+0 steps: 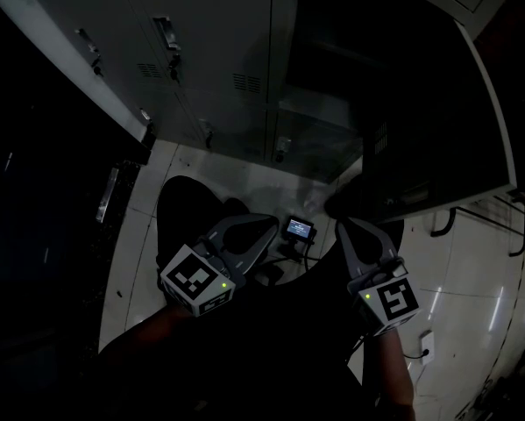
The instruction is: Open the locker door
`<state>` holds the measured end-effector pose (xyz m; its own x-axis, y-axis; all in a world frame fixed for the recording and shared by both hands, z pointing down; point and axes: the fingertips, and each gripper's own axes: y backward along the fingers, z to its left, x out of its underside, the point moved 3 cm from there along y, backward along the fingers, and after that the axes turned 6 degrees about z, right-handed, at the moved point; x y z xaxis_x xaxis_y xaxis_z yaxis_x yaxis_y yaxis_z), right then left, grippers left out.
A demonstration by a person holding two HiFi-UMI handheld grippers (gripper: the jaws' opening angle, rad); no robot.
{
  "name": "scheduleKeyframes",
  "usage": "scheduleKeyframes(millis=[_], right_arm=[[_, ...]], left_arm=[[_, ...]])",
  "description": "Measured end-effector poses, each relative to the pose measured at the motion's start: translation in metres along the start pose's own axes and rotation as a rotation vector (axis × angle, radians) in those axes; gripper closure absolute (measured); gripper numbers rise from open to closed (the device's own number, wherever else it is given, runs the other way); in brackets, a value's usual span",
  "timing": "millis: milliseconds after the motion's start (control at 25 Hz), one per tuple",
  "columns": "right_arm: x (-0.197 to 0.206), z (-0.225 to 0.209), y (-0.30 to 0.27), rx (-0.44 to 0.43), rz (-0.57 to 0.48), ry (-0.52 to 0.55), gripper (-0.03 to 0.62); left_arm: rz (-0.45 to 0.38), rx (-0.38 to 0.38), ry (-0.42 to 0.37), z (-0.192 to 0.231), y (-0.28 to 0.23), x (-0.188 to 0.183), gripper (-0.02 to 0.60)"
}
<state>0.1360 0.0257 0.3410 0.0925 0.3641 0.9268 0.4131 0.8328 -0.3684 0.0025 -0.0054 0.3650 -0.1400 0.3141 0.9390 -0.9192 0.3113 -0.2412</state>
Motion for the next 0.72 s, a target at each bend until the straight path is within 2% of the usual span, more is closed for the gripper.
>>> scheduleKeyframes(millis=[720], right_arm=[[0.0053,-0.0002,-0.0033,-0.011,0.013,-0.012,0.592]], left_arm=[[0.004,-0.003,0.003,0.0013,-0.0005,0.0018,0.569]])
